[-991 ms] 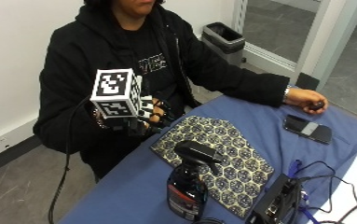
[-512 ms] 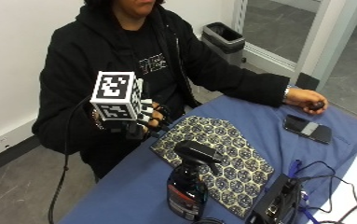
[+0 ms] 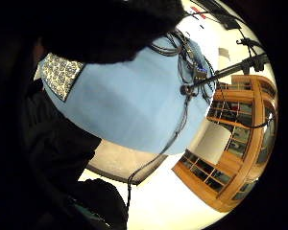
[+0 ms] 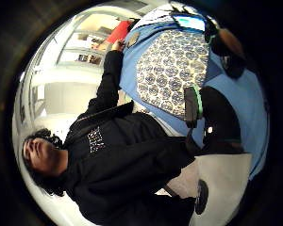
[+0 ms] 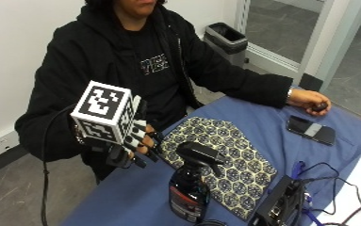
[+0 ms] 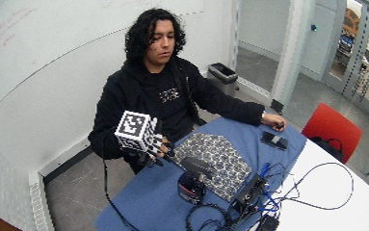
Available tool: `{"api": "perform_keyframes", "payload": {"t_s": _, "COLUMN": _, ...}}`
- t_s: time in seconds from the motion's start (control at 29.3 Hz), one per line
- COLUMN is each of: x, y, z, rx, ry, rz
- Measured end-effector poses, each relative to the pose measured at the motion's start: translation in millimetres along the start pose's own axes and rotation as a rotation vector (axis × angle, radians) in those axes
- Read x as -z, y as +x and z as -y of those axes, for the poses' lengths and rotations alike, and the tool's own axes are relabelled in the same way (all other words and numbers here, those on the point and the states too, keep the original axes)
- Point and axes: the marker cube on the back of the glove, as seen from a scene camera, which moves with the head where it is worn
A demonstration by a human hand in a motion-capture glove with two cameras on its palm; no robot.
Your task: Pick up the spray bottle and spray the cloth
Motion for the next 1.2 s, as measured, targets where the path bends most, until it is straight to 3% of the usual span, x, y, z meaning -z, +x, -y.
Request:
{"api": "perform_keyframes", "payload": {"t_s": 0.65, "x": 62, "y": 95, "z": 68, "rx": -0.092, "ry": 0.0, "rz": 0.073}}
{"api": "perform_keyframes", "payload": {"t_s": 1.2, "x": 43, "y": 100, "z": 125, "rx": 0.078, "ry": 0.087, "rz": 0.584}}
